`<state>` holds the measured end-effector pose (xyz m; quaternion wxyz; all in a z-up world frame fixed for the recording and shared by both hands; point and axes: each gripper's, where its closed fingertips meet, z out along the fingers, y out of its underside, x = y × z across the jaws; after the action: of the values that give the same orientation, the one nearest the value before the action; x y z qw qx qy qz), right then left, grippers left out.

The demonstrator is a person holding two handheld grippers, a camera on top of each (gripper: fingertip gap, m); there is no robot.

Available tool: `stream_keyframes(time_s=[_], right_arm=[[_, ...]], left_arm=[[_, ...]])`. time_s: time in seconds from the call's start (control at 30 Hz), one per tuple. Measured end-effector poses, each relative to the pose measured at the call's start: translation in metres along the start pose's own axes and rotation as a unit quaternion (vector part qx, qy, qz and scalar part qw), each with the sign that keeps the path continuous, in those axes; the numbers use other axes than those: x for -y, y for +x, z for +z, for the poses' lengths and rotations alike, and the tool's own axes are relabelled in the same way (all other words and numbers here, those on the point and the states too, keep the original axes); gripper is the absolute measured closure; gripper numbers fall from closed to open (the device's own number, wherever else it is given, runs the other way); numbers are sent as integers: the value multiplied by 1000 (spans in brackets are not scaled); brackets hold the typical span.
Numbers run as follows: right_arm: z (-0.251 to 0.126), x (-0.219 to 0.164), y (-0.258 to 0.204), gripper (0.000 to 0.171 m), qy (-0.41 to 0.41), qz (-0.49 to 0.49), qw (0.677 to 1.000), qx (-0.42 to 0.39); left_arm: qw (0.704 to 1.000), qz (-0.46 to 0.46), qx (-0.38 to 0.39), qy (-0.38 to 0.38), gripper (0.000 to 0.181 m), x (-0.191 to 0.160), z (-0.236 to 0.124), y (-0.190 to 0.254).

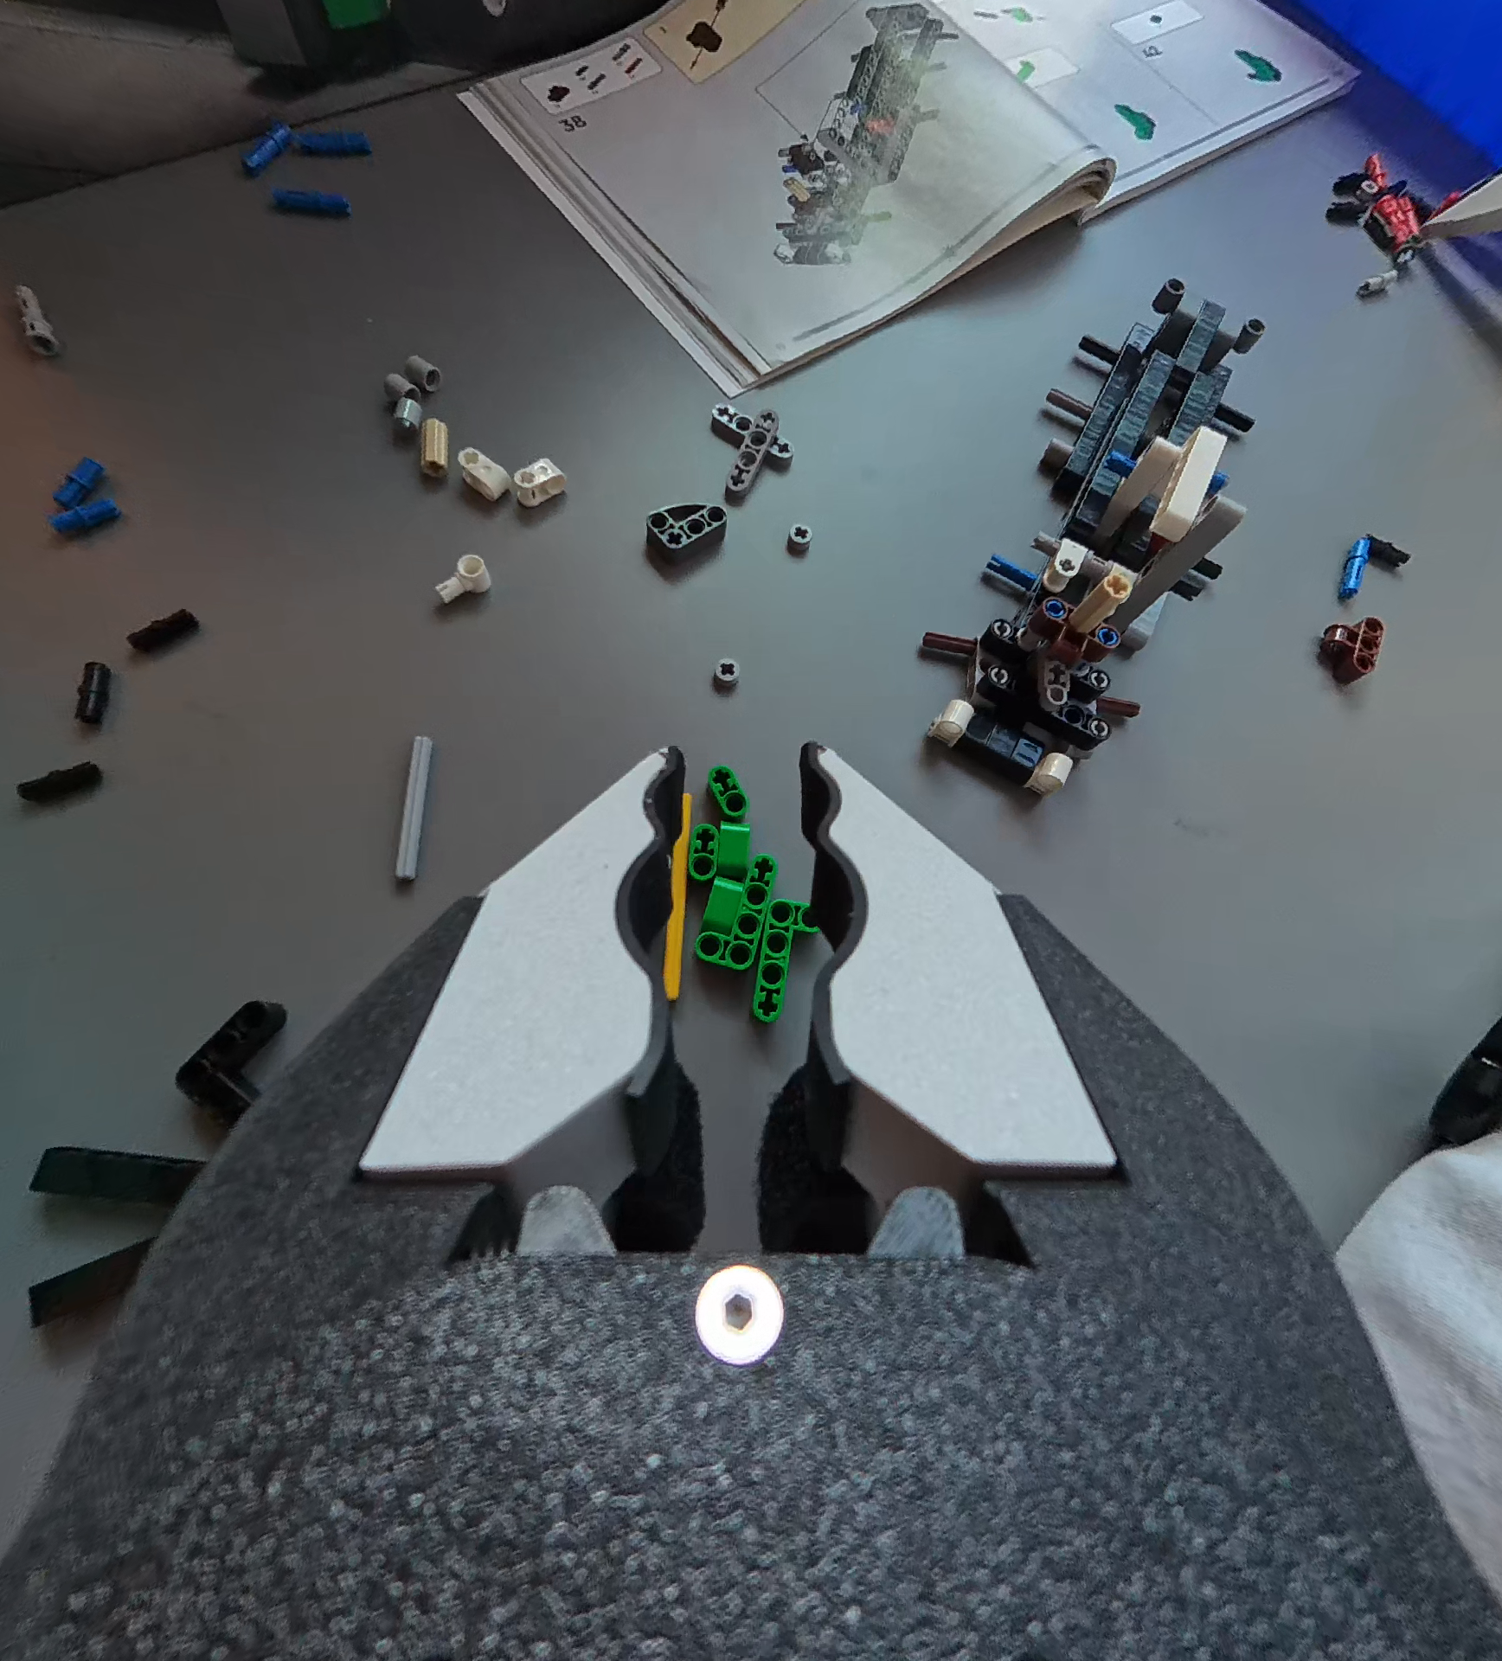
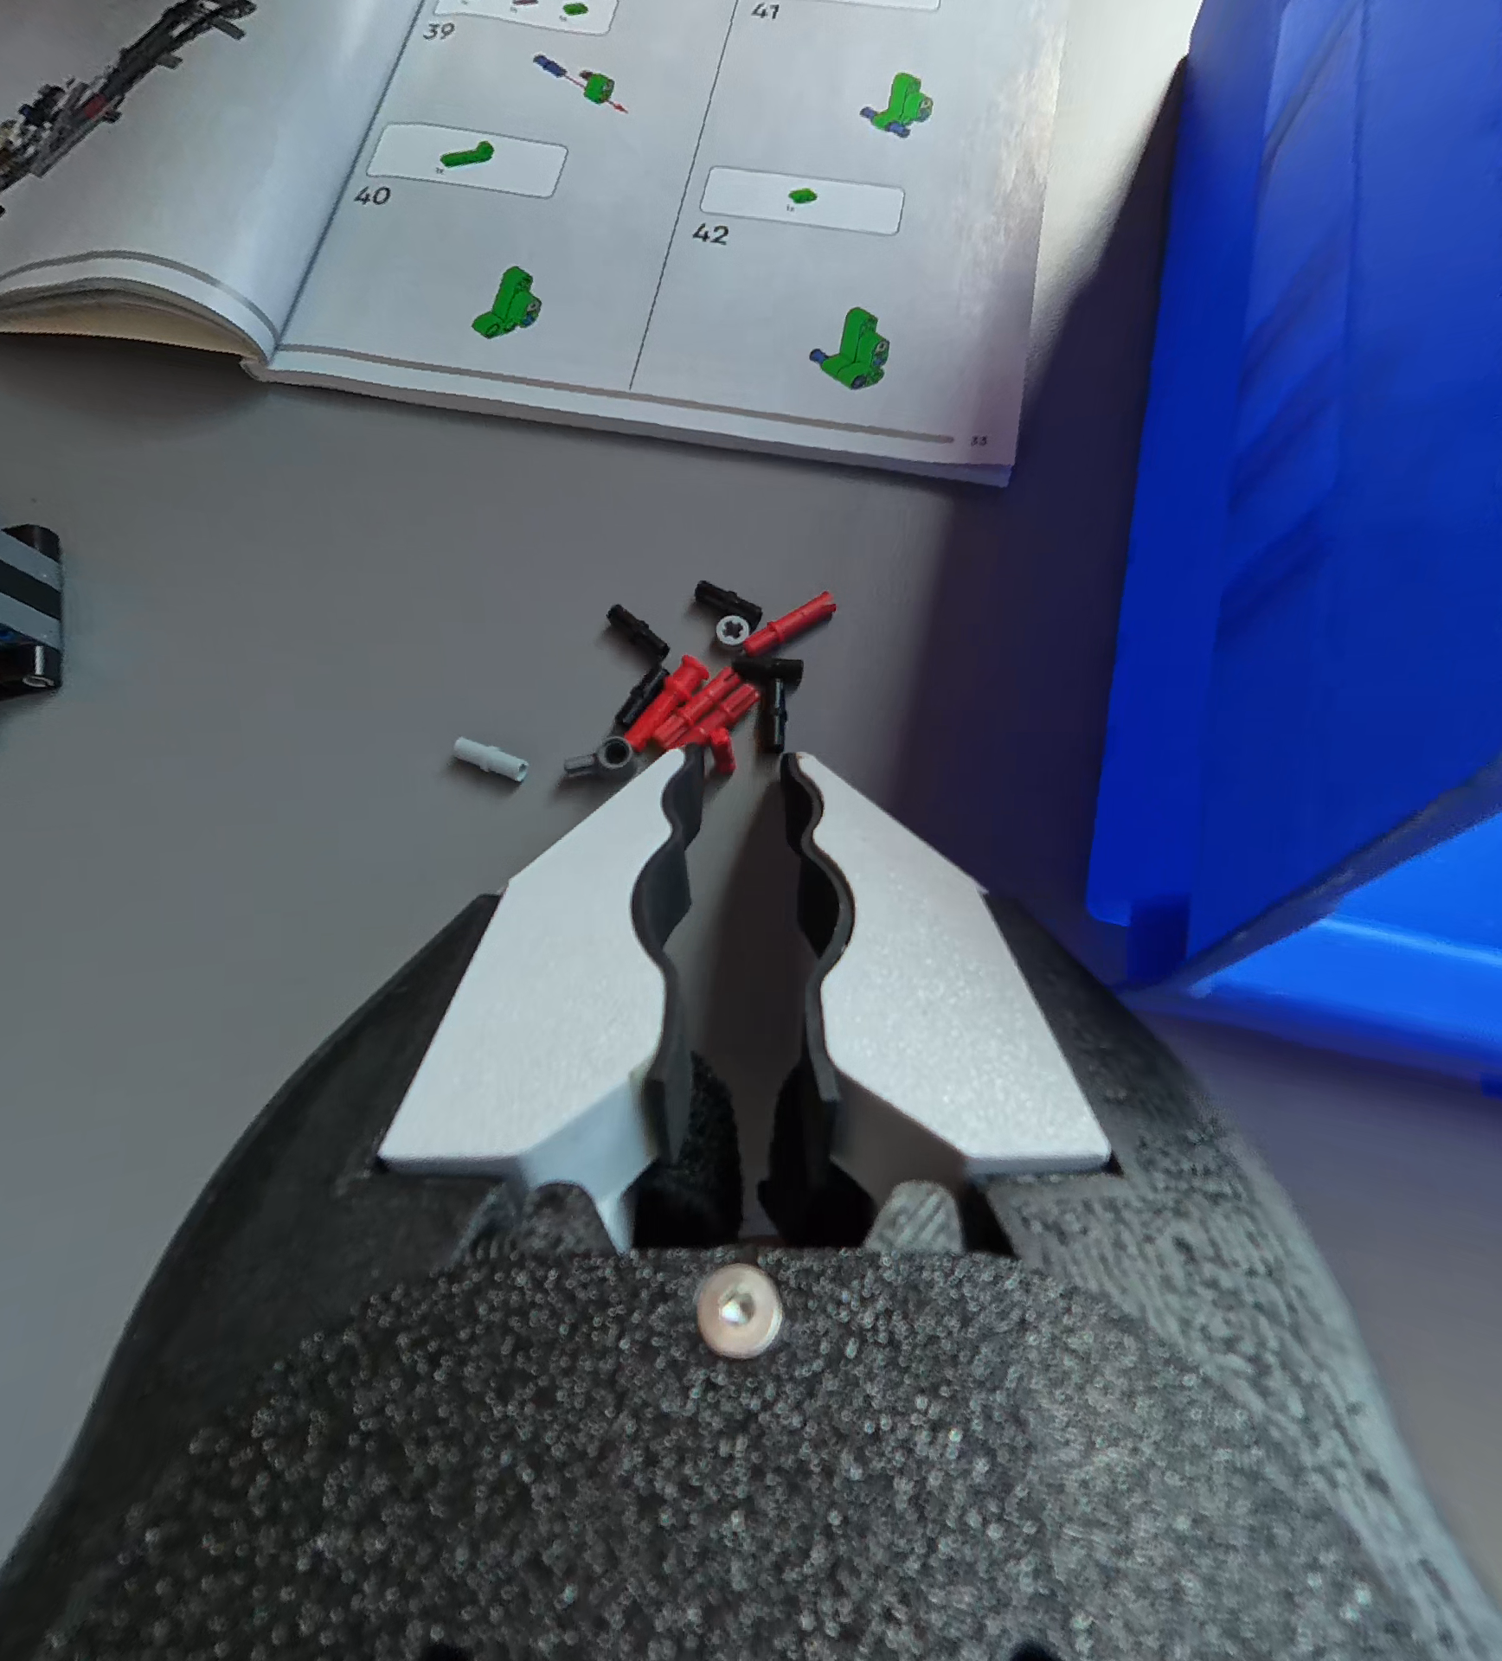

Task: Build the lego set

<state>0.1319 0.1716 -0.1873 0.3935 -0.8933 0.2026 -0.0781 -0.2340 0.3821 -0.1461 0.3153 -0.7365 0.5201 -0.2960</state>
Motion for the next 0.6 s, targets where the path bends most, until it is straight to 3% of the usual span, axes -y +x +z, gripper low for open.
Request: stream_keyframes(time_s=[0.03,0.6], right_arm=[[0,0,-1,154,0,-3,1000,-1],[-2,1,-4,169,13,-16,1000,-2]], left_arm=[[1000,1,1,-1,157,0,0,0],[1000,1,3,0,157,1,-1,2]])
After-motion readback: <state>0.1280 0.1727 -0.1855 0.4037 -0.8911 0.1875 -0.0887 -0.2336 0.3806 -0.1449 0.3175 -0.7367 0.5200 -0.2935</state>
